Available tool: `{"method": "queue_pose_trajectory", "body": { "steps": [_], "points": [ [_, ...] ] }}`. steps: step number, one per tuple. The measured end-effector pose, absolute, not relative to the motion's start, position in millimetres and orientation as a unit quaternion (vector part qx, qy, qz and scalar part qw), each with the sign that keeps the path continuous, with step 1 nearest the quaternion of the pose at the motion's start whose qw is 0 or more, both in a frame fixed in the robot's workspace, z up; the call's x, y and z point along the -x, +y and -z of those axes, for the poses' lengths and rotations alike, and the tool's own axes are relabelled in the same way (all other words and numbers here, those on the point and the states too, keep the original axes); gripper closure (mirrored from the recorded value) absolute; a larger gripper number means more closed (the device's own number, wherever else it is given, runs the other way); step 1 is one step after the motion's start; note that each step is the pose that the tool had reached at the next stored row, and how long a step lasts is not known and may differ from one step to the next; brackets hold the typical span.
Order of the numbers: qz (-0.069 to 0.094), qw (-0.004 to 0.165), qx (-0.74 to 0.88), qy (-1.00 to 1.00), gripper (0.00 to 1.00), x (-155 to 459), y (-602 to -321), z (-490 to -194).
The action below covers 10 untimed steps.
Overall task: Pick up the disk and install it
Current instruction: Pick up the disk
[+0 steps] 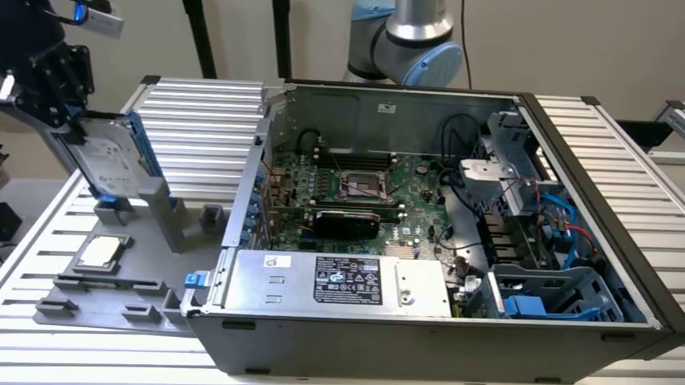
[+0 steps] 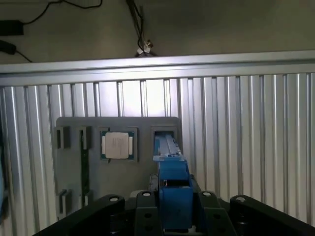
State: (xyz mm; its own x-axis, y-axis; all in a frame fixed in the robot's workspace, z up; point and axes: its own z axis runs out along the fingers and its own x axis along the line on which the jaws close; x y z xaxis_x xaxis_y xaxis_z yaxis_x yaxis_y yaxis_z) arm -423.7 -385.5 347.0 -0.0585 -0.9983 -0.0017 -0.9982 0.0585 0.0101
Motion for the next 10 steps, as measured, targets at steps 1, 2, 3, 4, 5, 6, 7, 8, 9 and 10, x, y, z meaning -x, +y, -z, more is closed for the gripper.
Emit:
{"method": "queue_pose_trajectory", "body": {
  "steps": [1,2,3,4,5,6,7,8,9,10],
  "points": [
    [0.004,0.003,-0.686,-0.727,1.0,423.7,-385.4,-351.6],
    [0.004,0.003,-0.686,-0.727,1.0,423.7,-385.5,-356.2],
    [0.004,0.003,-0.686,-0.728,1.0,423.6,-385.4,-361.1],
    [0.004,0.003,-0.686,-0.727,1.0,423.4,-385.5,-365.6],
    [0.004,0.003,-0.686,-0.727,1.0,423.1,-385.5,-370.1],
    [0.004,0.003,-0.686,-0.727,1.0,422.5,-385.5,-374.6],
    [0.004,0.003,-0.686,-0.727,1.0,421.7,-385.5,-379.4],
    [0.004,0.003,-0.686,-0.727,1.0,420.7,-385.5,-383.9],
    [0.004,0.003,-0.686,-0.727,1.0,419.2,-385.5,-388.3],
    [0.004,0.003,-0.686,-0.727,1.0,417.4,-385.5,-392.7]
  ]
}}
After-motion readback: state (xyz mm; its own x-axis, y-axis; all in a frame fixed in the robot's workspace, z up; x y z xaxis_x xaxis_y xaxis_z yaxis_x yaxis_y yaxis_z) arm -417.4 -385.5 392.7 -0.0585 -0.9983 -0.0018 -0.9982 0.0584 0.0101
